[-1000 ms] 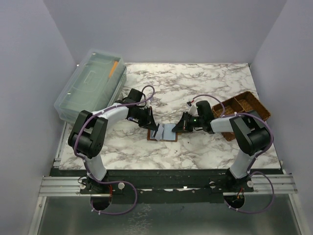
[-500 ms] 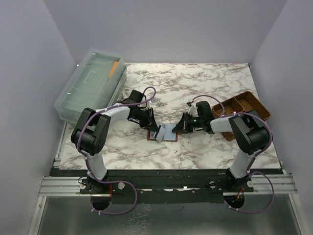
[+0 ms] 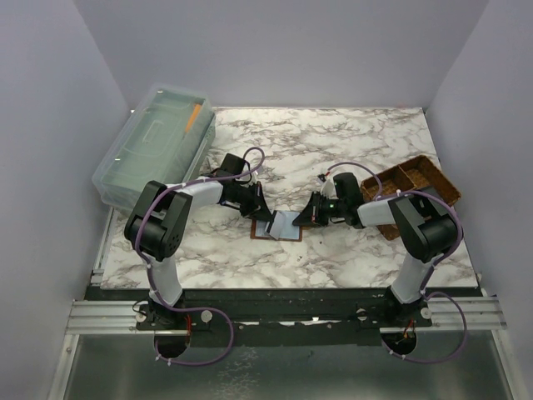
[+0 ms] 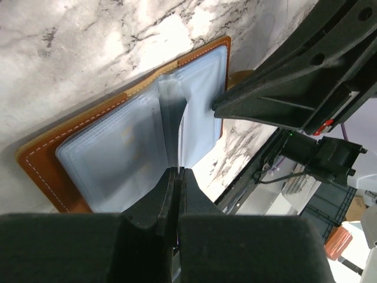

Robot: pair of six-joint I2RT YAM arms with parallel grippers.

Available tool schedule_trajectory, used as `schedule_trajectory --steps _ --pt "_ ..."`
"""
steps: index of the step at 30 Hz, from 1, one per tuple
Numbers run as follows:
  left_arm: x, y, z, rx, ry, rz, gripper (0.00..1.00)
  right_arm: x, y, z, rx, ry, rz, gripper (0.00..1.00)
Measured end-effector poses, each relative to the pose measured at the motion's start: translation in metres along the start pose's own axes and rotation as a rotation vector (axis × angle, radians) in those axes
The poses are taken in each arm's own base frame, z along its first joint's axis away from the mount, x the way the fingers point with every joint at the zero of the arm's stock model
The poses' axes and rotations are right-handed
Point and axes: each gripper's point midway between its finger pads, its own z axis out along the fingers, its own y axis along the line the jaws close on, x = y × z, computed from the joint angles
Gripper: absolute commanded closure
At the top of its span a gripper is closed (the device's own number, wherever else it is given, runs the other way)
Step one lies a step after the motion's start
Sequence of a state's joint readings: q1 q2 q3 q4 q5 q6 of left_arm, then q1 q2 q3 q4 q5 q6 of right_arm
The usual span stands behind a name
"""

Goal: Put the credit cards into the card holder
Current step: Insert the credit card into the card holder.

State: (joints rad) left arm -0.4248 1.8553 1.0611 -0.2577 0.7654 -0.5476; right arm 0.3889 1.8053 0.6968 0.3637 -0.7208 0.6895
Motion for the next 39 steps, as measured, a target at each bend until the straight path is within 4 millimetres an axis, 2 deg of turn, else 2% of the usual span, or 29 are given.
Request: schedule_trajectory --steps 19,31,39 --pt "-0.013 0.006 0.006 -0.016 -0.077 -0.025 1.00 0.001 -0.001 0.000 -0.010 -0.011 -0.012 1.00" --pt "-0.008 0.008 0.010 0.003 -0.106 -0.070 1.00 0.001 -0.001 0.000 -0.011 -0.013 -0.007 1.00" --pt "0.001 0.005 0.015 -0.078 -0.181 -0.079 1.00 0.003 -0.002 0.000 -0.010 -0.010 -0.003 1.00"
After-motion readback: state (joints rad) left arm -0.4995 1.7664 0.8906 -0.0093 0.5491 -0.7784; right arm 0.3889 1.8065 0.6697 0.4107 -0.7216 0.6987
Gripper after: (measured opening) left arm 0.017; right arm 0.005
